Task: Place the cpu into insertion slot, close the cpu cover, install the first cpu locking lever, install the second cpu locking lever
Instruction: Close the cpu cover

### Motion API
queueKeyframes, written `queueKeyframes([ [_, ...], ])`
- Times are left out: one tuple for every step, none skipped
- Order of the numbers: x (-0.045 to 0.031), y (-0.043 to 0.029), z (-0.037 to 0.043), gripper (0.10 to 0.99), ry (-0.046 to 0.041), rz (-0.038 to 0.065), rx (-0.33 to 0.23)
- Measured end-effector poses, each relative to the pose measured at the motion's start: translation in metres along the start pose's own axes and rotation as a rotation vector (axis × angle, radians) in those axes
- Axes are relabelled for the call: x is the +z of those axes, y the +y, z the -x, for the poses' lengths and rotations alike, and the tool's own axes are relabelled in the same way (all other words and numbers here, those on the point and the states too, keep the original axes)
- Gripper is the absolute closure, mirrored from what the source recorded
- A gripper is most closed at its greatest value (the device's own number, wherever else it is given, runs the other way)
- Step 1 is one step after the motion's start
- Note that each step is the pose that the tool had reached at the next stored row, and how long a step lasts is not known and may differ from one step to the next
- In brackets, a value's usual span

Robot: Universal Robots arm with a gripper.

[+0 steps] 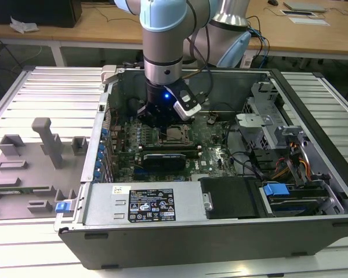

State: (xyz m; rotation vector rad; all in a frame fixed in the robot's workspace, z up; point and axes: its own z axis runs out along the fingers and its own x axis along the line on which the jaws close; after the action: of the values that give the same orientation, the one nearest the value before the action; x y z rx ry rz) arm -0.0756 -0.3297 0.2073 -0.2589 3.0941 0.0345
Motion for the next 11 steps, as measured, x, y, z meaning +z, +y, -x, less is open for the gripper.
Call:
queueKeyframes([
  [-0.0003,0.0,0.0001,0.98,0.0,0.0,0.0],
  [-0.0015,0.0001,0.0002,0.98,-0.0002,0.0,0.0],
  [-0.0025,0.0001,0.0002,0.98,-0.0001,0.0,0.0],
  [-0.0029,0.0001,0.0002,0.98,-0.0007,0.0,0.0],
  [-0.003,0.0002,-0.0005,0.98,-0.0019,0.0,0.0],
  [-0.0031,0.0003,-0.0015,0.98,-0.0023,0.0,0.0],
  [-0.0032,0.0007,-0.0039,0.98,-0.0028,0.0,0.0],
  [-0.0032,0.0011,-0.006,0.98,-0.003,0.0,0.0],
  [-0.0032,0.0012,-0.0062,0.98,-0.0029,0.0,0.0],
  [-0.0031,0.0011,-0.0063,0.98,-0.0029,0.0,0.0],
  [-0.003,0.0011,-0.0063,0.98,-0.0029,0.0,0.0],
])
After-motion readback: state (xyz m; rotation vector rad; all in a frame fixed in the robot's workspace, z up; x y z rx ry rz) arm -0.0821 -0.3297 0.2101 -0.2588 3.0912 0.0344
